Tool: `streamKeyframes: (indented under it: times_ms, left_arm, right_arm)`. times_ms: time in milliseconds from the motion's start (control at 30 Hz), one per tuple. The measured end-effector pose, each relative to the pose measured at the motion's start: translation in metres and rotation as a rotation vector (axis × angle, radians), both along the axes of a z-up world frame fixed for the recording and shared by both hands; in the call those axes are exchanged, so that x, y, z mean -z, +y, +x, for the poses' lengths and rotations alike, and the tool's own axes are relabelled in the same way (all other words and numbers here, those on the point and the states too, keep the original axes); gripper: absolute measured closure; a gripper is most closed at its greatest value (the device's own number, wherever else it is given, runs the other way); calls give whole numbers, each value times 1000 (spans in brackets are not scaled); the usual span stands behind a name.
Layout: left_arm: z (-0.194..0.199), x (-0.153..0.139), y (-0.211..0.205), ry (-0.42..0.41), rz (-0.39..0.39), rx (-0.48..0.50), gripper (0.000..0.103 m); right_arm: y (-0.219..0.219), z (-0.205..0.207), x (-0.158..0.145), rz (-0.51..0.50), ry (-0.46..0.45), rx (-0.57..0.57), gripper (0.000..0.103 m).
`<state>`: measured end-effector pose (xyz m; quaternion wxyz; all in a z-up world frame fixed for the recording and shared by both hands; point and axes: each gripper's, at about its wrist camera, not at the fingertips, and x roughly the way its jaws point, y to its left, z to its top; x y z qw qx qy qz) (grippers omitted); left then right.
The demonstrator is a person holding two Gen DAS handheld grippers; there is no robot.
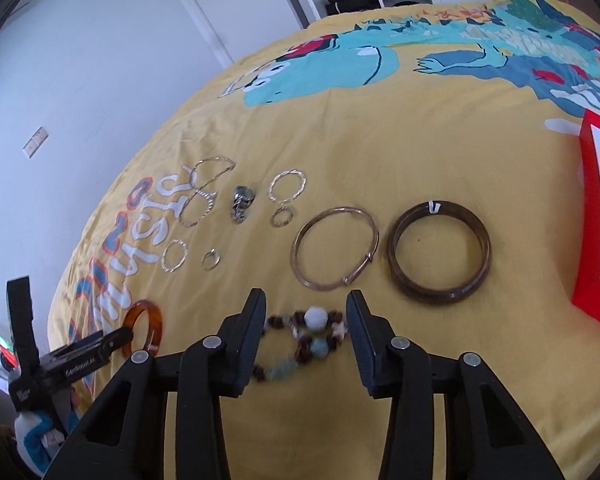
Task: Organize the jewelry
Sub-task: 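Grasp the amber bangle with the left tool while the right tool grasps the thin silver bangle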
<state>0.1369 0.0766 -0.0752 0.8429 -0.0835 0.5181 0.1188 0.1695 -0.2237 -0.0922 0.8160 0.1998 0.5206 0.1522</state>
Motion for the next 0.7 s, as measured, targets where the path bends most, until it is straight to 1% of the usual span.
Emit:
streamKeyframes:
  times_ms: [133, 233, 400, 467, 533, 600, 667, 700]
  left_arm:
    - [5, 7, -1, 8, 14, 3, 40]
    - [6, 10, -4, 6, 31, 8, 40]
    - [9, 12, -7, -6, 59, 23, 45]
    - [9, 12, -10, -14, 83, 34, 51]
    - [10, 12, -13, -20, 101, 42, 56]
    - [10, 11, -16, -25, 119, 52, 62]
    - [11, 11, -17, -27, 130, 60, 66]
    - [12, 11, -18, -26, 133, 62, 66]
  right_arm:
    - [-3, 13, 18, 8, 54, 33, 66]
    - [-2, 21, 28, 6, 78, 47, 67]
    - [4, 33, 38, -7, 90, 59, 67]
    - [8, 37, 41, -30, 86, 63, 73]
    - [11, 41, 42, -60, 81, 61, 85]
    - [13, 45, 45, -74, 82, 60, 90]
    - [16, 50, 46, -88, 85, 52, 91]
    - [19, 53, 48, -96, 90, 44, 91]
